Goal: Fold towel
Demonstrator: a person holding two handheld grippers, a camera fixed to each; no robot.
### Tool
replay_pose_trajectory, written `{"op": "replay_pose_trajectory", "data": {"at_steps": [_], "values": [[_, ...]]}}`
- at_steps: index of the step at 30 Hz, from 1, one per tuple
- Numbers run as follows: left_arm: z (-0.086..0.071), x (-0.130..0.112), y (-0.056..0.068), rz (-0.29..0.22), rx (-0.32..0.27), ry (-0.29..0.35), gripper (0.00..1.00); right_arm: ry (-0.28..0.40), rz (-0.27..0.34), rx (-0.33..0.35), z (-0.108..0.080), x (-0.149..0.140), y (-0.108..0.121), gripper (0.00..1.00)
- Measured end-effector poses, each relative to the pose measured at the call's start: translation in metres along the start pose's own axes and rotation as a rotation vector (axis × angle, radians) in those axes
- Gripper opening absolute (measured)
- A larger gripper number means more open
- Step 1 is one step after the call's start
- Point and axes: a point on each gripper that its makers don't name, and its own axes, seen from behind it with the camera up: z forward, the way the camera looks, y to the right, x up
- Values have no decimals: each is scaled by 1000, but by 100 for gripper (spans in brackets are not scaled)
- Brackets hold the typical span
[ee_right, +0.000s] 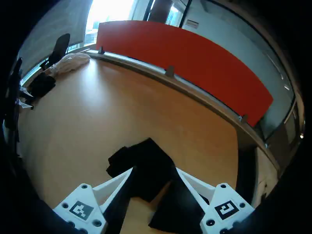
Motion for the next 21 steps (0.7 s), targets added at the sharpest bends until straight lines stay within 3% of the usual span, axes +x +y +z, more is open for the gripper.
{"op": "replay_pose_trajectory", "data": {"at_steps": [12,21], "values": [[0,-3,-1,-3,11,-11,93,-68,24,31,14,-41,-2,66],[1,-3,-2,-1,15,-13,93,-138,8,73,19,-68,-7,66]]}}
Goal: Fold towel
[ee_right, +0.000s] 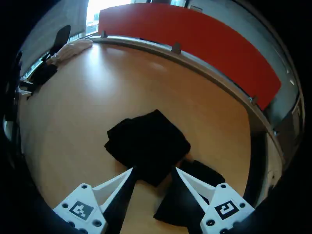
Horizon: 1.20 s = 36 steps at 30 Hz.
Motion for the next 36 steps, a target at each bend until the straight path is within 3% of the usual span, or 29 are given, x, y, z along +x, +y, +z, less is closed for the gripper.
{"op": "replay_pose_trajectory", "data": {"at_steps": [31,36], "values": [[7,-10,-1,1,11,-31,93,-153,-42,88,29,-55,-4,65],[8,-12,-1,0,14,-38,93,-165,-37,96,33,-58,-1,58]]}}
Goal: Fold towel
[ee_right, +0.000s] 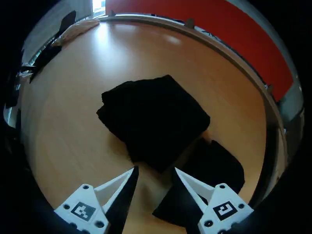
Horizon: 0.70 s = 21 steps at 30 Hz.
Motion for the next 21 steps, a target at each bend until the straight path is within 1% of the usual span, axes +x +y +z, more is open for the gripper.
{"op": "replay_pose_trajectory", "data": {"at_steps": [3,9,11,15,17,19,21], "values": [[1,-1,0,-1,2,-4,93,-3,4,5,2,-1,1,54],[2,-1,1,-1,3,-8,93,-14,2,6,6,-4,5,54],[2,-1,1,0,3,-10,93,-19,2,7,7,-6,5,49],[3,0,2,0,3,-11,93,-22,6,4,10,-8,7,44],[3,0,2,1,4,-12,93,-21,9,6,11,-8,7,37],[3,0,2,3,4,-12,93,-19,10,7,11,-9,7,34],[3,0,2,5,4,-12,93,-17,11,7,11,-9,7,33]]}}
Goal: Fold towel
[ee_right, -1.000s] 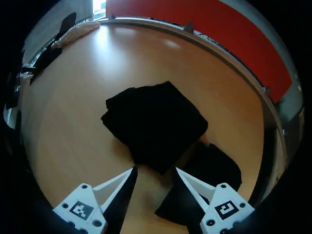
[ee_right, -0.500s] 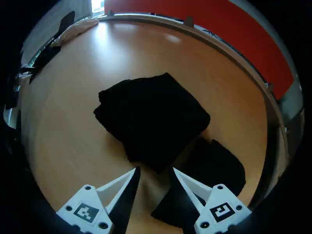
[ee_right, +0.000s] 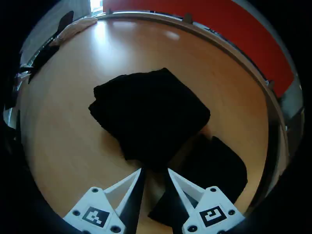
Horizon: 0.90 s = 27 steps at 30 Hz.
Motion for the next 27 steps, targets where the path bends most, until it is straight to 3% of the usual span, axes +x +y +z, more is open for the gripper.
{"op": "replay_pose_trajectory", "data": {"at_steps": [10,16,27], "values": [[1,0,2,3,0,-3,93,13,10,3,2,2,0,23],[2,0,4,5,0,-5,93,19,16,-1,2,3,1,5],[3,2,6,5,-2,-5,93,36,4,-8,-2,5,-1,5]]}}
